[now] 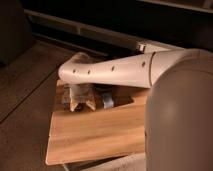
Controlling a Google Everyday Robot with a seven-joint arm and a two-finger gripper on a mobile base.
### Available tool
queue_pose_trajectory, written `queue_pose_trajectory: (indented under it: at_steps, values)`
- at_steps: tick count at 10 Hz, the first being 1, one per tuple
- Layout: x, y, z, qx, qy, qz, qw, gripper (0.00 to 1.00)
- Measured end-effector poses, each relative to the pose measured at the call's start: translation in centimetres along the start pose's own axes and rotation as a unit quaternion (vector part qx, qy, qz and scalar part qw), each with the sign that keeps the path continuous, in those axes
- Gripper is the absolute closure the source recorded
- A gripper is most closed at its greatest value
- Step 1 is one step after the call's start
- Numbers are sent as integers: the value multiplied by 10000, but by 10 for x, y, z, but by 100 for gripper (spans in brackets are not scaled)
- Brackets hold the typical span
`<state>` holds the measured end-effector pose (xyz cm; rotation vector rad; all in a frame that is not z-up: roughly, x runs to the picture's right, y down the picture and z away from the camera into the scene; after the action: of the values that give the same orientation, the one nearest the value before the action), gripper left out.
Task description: Place the pepper in the ceramic bowl
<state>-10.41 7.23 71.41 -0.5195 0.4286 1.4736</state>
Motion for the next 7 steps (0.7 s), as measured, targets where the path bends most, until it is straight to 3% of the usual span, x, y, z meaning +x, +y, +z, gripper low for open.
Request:
queue_pose_trajectory:
  at_steps: [1, 3, 7]
  values:
    - [-23, -7, -8, -24, -389, -11, 9992, 35]
    - [-51, -13, -24, -46, -965, -248, 9950, 35]
    - [-53, -13, -26, -38, -1019, -296, 9943, 35]
